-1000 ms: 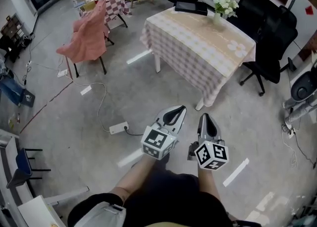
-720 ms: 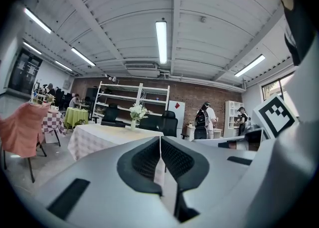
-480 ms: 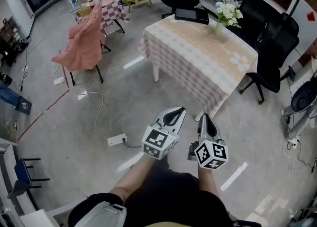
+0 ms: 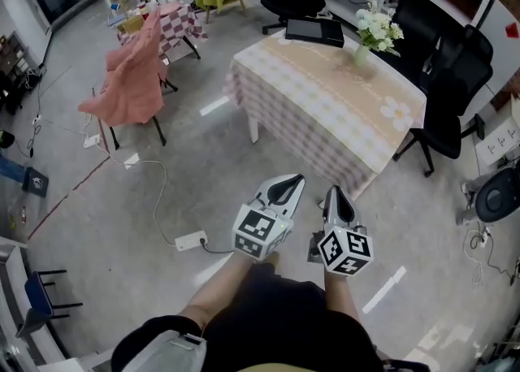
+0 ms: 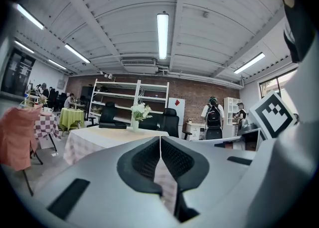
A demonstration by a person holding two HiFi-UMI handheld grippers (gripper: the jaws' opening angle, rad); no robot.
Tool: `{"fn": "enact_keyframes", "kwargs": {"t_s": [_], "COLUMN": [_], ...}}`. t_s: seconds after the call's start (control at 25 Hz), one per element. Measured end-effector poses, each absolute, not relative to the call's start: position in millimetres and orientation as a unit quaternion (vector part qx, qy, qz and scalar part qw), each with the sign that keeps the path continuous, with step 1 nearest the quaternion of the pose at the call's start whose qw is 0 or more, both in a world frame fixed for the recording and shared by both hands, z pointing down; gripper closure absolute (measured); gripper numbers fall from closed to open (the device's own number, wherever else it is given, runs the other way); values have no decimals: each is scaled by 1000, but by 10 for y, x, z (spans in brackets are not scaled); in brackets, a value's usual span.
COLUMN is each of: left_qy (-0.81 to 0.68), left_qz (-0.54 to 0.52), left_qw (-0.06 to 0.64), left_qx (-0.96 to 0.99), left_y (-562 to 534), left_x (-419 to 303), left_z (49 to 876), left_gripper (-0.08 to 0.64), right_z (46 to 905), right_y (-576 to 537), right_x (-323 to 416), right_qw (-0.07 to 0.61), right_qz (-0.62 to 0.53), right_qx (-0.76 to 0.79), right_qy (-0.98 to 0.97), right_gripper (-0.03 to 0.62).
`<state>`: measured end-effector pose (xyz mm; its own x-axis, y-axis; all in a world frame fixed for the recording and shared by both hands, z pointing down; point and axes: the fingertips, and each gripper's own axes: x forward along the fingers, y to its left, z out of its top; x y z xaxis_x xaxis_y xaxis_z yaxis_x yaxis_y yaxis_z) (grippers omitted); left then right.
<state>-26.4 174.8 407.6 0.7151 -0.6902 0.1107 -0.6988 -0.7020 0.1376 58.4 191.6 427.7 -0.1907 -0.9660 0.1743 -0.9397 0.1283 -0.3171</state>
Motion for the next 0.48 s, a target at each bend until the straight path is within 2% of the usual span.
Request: {"fn": "enact_keyframes", "kwargs": {"t_s": [0.48], "left_qy": [-363], "left_qz": [28], "left_qw": [75], "left_qx": [928], "left_y": [1174], "left_x": [-333], "left_z": [4103], "left_gripper": [546], "right_z": [4314], "right_y": [1339], "right_x": [414], "right_qw": [29], "right_qz": [-163], "right_qx": [-634], "right_qy": [756], "right_gripper": [588]}}
